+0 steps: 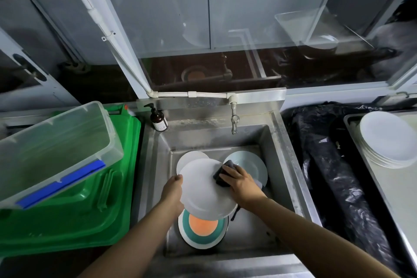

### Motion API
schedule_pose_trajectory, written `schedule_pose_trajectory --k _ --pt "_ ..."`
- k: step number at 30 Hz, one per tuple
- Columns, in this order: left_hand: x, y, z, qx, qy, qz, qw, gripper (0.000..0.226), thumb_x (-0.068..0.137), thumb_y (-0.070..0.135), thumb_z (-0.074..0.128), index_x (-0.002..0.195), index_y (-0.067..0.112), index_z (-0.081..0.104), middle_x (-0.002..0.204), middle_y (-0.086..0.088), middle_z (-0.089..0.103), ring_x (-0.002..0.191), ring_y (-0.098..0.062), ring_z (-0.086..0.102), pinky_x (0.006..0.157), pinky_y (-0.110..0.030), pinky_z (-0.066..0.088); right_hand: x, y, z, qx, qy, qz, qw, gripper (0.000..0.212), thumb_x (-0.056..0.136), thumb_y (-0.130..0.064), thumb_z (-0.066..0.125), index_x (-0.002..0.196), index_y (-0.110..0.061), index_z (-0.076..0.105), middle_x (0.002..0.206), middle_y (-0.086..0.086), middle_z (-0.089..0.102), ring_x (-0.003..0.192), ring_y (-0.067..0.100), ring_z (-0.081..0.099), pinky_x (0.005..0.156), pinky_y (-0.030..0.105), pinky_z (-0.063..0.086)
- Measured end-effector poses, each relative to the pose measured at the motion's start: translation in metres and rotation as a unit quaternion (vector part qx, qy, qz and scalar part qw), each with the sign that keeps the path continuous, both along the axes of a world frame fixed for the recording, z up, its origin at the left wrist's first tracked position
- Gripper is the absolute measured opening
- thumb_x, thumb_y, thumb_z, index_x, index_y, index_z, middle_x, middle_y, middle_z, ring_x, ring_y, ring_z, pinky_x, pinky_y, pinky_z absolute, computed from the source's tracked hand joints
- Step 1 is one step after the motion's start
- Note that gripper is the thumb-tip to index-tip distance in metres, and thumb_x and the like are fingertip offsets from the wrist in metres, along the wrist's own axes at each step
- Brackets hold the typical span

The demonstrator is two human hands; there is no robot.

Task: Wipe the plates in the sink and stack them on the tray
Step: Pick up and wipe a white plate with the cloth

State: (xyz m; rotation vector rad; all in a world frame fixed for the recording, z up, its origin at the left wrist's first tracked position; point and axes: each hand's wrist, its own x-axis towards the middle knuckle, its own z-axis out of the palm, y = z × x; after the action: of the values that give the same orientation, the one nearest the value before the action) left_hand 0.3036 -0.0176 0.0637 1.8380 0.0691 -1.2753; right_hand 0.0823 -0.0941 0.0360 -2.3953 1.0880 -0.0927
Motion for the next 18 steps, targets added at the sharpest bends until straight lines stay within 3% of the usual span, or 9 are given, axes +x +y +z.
schedule_pose_trajectory --k 3,7,9,11,13,16,18 --pt "0.003 -0.007 -0.001 0.012 -0.039 0.018 0.999 0.023 0.107 0.031 0.045 0.114 0.013 0.058 0.107 -0.012 0.062 0.105 -0.039 0.063 0.09 -0.051 0.054 -0.001 0.018 -0.005 0.004 0.013 0.065 0.998 0.049 0.087 -0.023 0.06 0.135 -0.023 0.061 0.151 0.001 0.048 0.136 0.038 0.044 0.105 0.055 0.044" --pt "0.014 -0.009 -0.006 0.029 -0.061 0.033 0.997 0.019 0.109 0.028 0.041 0.109 0.013 0.052 0.113 -0.012 0.058 0.093 -0.032 0.058 0.064 -0.032 0.05 0.001 0.043 -0.003 0.013 0.017 0.128 0.992 0.066 0.081 -0.044 0.057 0.144 -0.03 0.044 0.157 -0.005 0.036 0.141 0.036 0.035 0.107 0.052 0.039" --pt "0.02 -0.008 -0.012 0.023 0.002 0.059 0.998 0.024 0.107 0.028 0.043 0.108 0.007 0.056 0.118 -0.015 0.064 0.09 -0.035 0.063 0.073 -0.041 0.055 0.004 0.039 0.002 -0.03 0.026 0.143 0.989 0.066 0.082 -0.038 0.066 0.143 -0.032 0.04 0.153 -0.006 0.039 0.136 0.036 0.04 0.103 0.052 0.042" --pt "0.022 -0.006 -0.011 0.015 0.065 0.075 0.995 0.027 0.108 0.025 0.044 0.123 0.006 0.056 0.123 -0.019 0.064 0.094 -0.037 0.064 0.078 -0.05 0.055 0.007 0.031 0.004 -0.094 0.044 0.152 0.983 0.058 0.085 -0.027 0.07 0.137 -0.033 0.045 0.141 -0.006 0.051 0.121 0.036 0.051 0.093 0.051 0.051" --pt "0.019 -0.001 -0.008 0.021 0.07 0.056 0.996 0.025 0.109 0.017 0.042 0.127 0.004 0.052 0.119 -0.021 0.061 0.099 -0.038 0.06 0.078 -0.055 0.053 0.009 0.02 0.009 -0.109 0.049 0.146 0.982 0.051 0.087 -0.021 0.069 0.133 -0.031 0.049 0.132 -0.003 0.057 0.116 0.036 0.052 0.091 0.052 0.05" --pt "0.014 0.007 -0.002 0.046 0.021 -0.096 0.994 0.027 0.106 0.012 0.043 0.128 0.003 0.056 0.109 -0.014 0.067 0.099 -0.035 0.062 0.086 -0.048 0.056 0.012 0.003 0.031 -0.07 0.067 0.156 0.983 0.04 0.097 -0.023 0.057 0.135 -0.029 0.052 0.132 0.001 0.058 0.118 0.035 0.049 0.1 0.05 0.042" --pt "0.015 0.012 -0.005 0.052 -0.098 -0.286 0.952 0.034 0.106 0.033 0.041 0.134 0.018 0.055 0.131 0.001 0.062 0.121 -0.025 0.058 0.104 -0.034 0.046 0.014 -0.011 0.041 -0.041 0.088 0.17 0.981 0.035 0.098 -0.025 0.053 0.133 -0.031 0.055 0.126 -0.001 0.06 0.112 0.032 0.052 0.097 0.047 0.043"
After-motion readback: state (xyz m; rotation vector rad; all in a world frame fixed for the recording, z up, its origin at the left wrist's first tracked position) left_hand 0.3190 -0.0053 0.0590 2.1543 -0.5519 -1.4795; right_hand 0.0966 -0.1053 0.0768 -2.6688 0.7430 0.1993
